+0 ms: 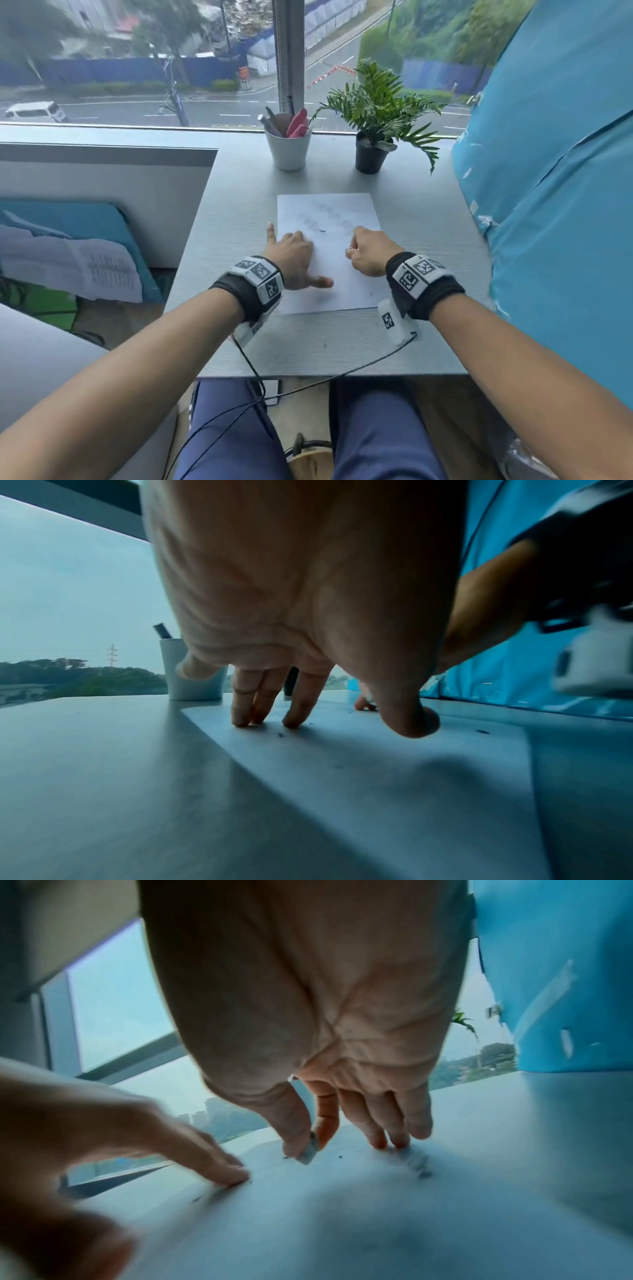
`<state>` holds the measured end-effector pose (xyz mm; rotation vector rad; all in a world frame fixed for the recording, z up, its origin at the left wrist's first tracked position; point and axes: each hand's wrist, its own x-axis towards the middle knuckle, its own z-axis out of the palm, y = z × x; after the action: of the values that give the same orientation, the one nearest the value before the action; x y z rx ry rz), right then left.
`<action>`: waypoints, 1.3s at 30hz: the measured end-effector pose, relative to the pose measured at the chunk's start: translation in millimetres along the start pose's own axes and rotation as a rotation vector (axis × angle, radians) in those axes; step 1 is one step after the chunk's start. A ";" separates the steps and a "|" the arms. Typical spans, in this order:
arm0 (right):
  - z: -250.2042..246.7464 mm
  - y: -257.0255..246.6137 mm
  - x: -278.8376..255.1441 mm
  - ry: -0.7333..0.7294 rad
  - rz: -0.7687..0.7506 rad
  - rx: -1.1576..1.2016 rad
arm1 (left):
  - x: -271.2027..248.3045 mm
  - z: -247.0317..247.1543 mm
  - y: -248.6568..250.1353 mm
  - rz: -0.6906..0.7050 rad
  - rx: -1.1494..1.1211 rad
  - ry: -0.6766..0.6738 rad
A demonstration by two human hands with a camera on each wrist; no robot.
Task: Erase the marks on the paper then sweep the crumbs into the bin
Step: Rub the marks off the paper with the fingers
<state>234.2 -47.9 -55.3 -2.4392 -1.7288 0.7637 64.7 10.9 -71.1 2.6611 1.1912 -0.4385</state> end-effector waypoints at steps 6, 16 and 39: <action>1.0 -9.5 22.4 0.009 -0.032 -0.037 | -43.2 21.3 26.5 0.195 -0.016 0.020; -7.9 -9.9 17.0 -0.137 -0.453 -0.145 | -25.1 -4.0 -23.4 0.195 -0.252 0.146; 23.3 -47.2 -2.7 -0.017 -0.502 0.078 | -0.7 12.0 -43.6 0.159 -0.077 -0.232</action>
<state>182.6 -38.2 -59.7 -1.8252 -2.1377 0.7646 29.2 35.6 -84.5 2.5315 0.9038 -0.6386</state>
